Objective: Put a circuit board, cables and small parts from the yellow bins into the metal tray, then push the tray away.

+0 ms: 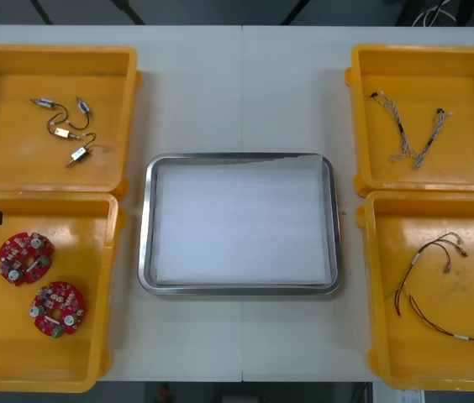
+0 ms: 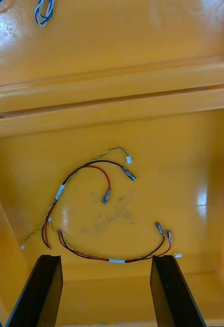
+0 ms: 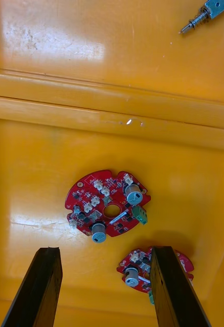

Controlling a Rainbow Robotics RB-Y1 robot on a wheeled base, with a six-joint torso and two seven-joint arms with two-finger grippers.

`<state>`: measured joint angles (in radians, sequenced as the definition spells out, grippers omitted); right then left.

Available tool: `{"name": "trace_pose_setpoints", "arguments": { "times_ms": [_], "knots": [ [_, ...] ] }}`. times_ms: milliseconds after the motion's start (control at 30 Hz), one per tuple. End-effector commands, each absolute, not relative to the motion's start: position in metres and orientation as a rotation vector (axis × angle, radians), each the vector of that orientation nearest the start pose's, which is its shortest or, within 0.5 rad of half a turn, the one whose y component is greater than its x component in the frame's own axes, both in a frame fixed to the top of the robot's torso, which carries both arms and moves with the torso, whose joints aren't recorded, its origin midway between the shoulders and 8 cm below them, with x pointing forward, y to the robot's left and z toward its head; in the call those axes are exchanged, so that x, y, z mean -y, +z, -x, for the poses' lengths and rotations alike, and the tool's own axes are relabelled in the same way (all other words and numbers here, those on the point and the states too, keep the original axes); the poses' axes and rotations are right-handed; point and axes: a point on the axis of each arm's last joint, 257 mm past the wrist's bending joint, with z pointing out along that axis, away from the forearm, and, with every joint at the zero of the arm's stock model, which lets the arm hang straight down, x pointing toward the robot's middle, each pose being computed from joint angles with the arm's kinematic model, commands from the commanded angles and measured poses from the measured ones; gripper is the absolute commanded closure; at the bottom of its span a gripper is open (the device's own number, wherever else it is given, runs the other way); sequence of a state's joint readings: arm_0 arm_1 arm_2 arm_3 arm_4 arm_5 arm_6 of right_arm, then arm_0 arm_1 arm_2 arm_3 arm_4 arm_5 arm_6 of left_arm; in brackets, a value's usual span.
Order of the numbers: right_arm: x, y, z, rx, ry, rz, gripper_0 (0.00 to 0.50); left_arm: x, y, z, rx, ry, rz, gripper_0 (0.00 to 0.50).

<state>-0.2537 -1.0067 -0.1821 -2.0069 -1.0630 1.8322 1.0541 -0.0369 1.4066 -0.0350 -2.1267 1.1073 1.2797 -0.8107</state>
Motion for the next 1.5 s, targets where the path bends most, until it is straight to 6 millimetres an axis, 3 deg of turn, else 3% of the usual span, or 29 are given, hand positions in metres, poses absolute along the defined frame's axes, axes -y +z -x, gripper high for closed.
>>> {"name": "trace_pose_setpoints", "arguments": {
  "times_ms": [33, 1500],
  "knots": [
    [0.3858, -0.1445, -0.3872, -2.739, 0.049, -0.191, 0.0, -0.3973, -0.1561, -0.3973, -2.594, 0.053, 0.175, 0.0],
    [0.3858, -0.1445, -0.3872, -2.739, 0.049, -0.191, 0.0, -0.3973, -0.1561, -0.3973, -2.594, 0.053, 0.175, 0.0]
  ]
}}
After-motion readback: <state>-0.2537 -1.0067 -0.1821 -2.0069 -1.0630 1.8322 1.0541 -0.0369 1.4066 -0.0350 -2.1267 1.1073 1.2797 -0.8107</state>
